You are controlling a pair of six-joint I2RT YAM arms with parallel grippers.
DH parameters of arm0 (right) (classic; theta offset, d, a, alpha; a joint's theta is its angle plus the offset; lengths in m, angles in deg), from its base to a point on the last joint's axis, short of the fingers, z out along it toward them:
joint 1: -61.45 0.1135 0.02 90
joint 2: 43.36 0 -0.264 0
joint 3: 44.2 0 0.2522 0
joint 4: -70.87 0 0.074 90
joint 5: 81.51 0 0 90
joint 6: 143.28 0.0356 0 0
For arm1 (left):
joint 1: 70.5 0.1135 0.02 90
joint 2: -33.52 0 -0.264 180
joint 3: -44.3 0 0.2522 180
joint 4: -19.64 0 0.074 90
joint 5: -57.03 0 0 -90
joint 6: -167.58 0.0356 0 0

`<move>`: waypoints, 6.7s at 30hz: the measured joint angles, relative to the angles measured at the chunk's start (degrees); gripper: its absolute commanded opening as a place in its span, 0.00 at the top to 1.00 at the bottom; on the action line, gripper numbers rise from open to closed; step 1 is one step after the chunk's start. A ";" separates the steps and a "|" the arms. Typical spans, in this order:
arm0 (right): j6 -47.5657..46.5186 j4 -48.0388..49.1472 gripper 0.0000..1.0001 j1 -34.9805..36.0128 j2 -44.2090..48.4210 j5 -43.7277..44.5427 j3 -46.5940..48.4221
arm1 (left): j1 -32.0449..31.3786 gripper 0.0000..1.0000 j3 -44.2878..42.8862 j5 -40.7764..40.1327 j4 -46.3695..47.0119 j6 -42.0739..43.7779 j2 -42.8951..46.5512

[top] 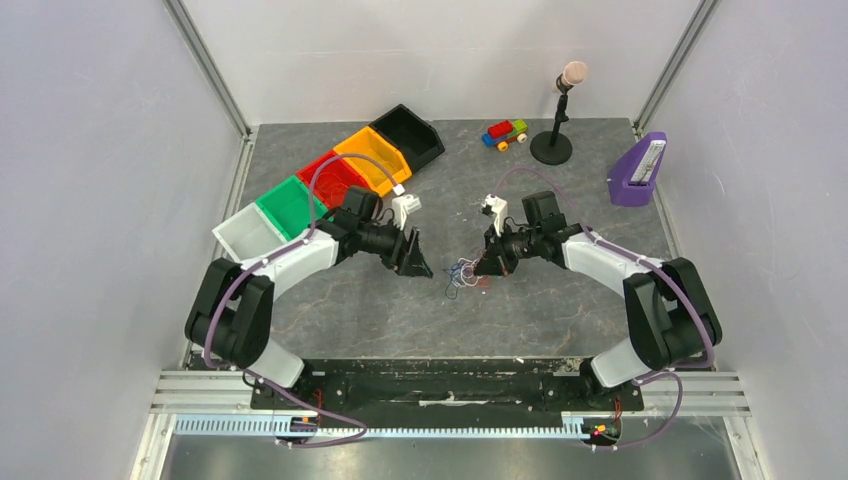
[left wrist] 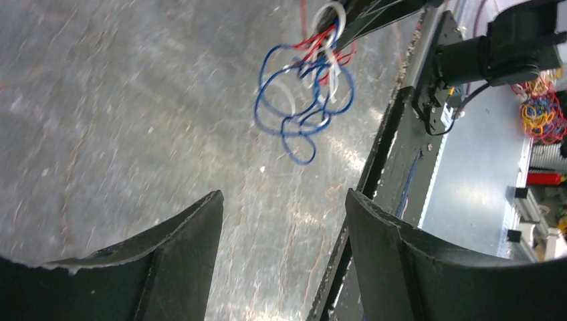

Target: Untangle the cables

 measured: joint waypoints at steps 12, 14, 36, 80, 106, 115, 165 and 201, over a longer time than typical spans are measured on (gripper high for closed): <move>0.44 -0.98 1.00 2.40 0.90 -6.86 0.00 | -4.24 0.31 -1.79 5.66 1.20 19.63 -1.07; 0.26 -1.55 1.00 2.84 0.90 -7.45 0.00 | -4.57 0.33 -3.43 6.27 -1.97 25.00 -2.05; -6.38 -10.58 1.00 0.04 0.85 -7.52 0.90 | -6.16 0.98 -7.52 3.15 -17.73 41.75 -3.10; -29.40 -26.40 0.95 -30.10 -7.28 14.10 5.33 | 35.56 0.98 -23.91 -0.42 -21.31 21.20 8.09; -27.58 -27.58 0.98 -30.10 -9.86 12.11 7.28 | 16.13 0.98 -66.03 -22.23 8.79 -2.64 -27.36; -27.17 -28.81 1.00 -30.10 -11.76 11.58 9.11 | 14.58 0.98 -69.02 -30.82 13.60 2.43 -38.27; -23.08 -26.93 1.00 -21.05 -12.00 3.04 9.84 | 13.27 0.23 -49.18 -21.77 -11.56 20.63 -14.75; -12.15 -18.62 0.98 9.18 -0.24 -15.30 10.91 | -8.98 0.38 0.81 8.20 1.38 29.49 4.46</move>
